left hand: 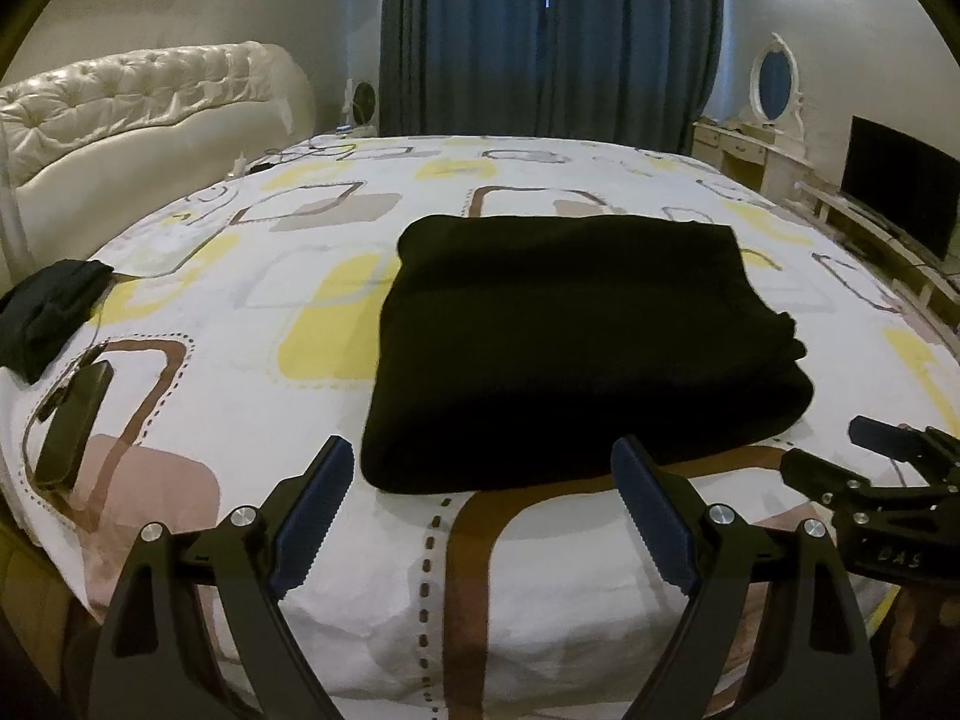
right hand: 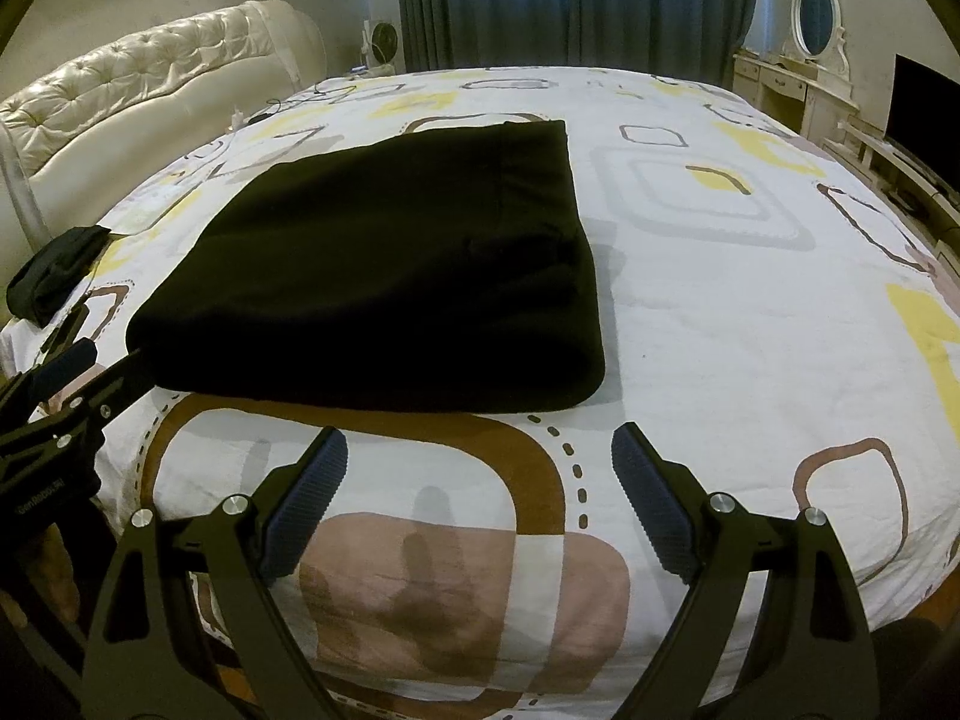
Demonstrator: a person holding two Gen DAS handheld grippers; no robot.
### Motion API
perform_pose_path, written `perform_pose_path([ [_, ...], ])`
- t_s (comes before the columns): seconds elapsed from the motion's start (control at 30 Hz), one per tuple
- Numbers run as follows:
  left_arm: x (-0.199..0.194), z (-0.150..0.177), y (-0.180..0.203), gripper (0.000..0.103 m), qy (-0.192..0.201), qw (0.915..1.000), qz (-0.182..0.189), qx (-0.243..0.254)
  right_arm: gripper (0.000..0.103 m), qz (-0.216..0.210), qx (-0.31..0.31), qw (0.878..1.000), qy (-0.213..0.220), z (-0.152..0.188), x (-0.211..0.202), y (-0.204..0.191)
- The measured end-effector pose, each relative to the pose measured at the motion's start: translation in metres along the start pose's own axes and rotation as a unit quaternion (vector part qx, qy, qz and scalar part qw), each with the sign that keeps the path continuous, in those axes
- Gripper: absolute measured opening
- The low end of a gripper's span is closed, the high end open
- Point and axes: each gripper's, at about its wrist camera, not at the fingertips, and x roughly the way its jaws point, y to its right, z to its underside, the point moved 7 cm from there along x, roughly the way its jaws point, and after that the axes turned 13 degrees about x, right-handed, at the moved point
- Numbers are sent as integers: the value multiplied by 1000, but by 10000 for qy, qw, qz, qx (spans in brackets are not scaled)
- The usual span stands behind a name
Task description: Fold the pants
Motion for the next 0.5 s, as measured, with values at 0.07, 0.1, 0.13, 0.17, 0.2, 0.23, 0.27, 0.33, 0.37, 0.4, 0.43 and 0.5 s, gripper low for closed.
perform_pose_path([
  [0.07, -1, -1, 1, 87, 17, 10000, 70, -16, 90, -2, 2, 10000, 2, 0, -1, 0],
  [0.1, -1, -1, 2, 87, 14, 10000, 87, -28, 90, 2, -2, 10000, 2, 0, 0, 0],
  [0.13, -1, -1, 2, 87, 8, 10000, 90, -42, 90, 1, -1, 10000, 1, 0, 0, 0],
  [0.17, -1, -1, 1, 87, 3, 10000, 68, -59, 90, -8, -1, 10000, -2, 0, 0, 0],
  [0.2, -1, -1, 1, 87, 2, 10000, 48, -75, 90, -6, -3, 10000, -5, 0, -1, 0],
  [0.23, -1, -2, 0, 87, 2, 10000, 36, -91, 90, -7, -3, 10000, -8, 0, -1, 0],
  [0.27, -1, -2, 0, 87, 3, 9999, 29, -103, 90, -12, 1, 10000, -9, 0, -1, 0],
  [0.33, -1, -3, 0, 87, 15, 9999, 15, -99, 90, -20, 5, 10000, -21, 0, -2, 0],
  [0.37, -1, -4, 0, 87, 23, 10000, 9, -92, 90, -25, 7, 10000, -23, 0, -2, 0],
  [0.4, 0, -4, 0, 87, 26, 10000, 15, -88, 90, -28, 8, 10000, -30, -1, -2, 0],
  [0.43, 0, -4, 0, 87, 16, 10000, 6, -97, 90, -30, 9, 10000, -30, -1, -2, 0],
  [0.5, 0, -3, -1, 87, 13, 10000, -10, -89, 90, -32, 6, 10000, -27, -1, -2, 0],
])
